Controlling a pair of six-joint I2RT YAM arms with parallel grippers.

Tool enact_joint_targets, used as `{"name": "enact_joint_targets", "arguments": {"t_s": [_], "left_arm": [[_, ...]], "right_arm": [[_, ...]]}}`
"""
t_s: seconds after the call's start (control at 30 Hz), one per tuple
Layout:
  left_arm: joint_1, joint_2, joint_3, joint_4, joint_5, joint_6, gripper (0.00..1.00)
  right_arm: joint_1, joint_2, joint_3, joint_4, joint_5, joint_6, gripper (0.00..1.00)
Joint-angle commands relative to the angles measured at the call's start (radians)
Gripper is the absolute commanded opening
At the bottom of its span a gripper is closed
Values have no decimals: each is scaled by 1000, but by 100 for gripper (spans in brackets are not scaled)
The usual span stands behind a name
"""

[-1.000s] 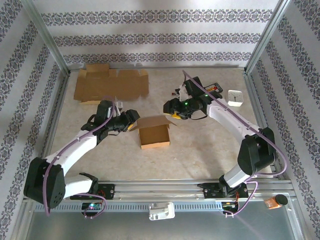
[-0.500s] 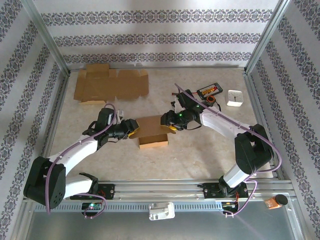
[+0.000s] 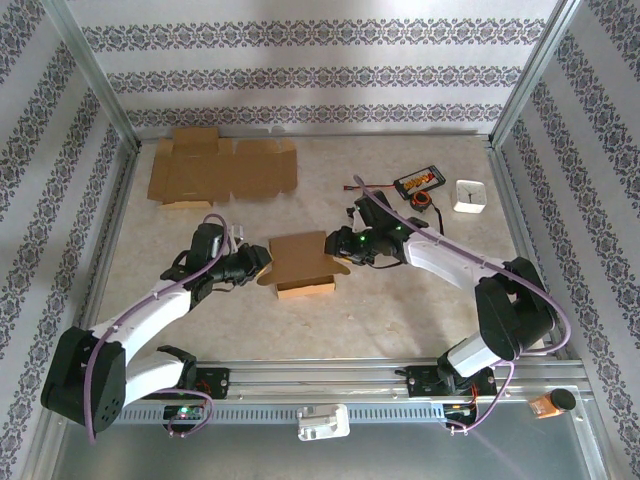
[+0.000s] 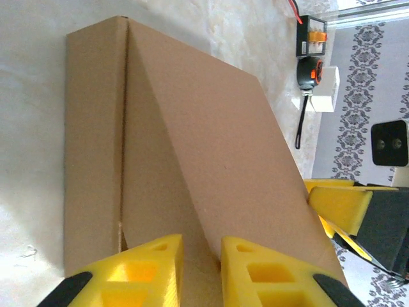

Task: Fold the paper box

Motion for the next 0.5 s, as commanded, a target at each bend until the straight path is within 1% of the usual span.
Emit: {"name": "enact_joint_targets", "arguments": {"t_s": [0.0, 0.13, 0.2, 0.27, 0.4, 0.43, 0.47], "left_arm": [[1, 26, -46, 45, -43, -4, 20], [0, 51, -75, 97, -34, 9, 18], [-1, 52, -65, 87, -26, 15, 18], [0, 37, -48, 56, -37, 30, 19], [-1, -26, -8, -41, -98, 95, 31], [0, -37, 2, -62, -111, 109, 35], [-1, -46, 11, -81, -121, 127, 40]], "right_arm": [[21, 8, -26, 35, 64, -14, 42], [26, 29, -46, 62, 36, -25, 41], [26, 15, -37, 47, 43, -35, 42], [27, -13, -26, 28, 56, -41, 45], [27, -78, -20, -17, 111, -51, 50], [27, -87, -20, -26, 121, -56, 52], [29, -96, -21, -32, 127, -61, 56]]}}
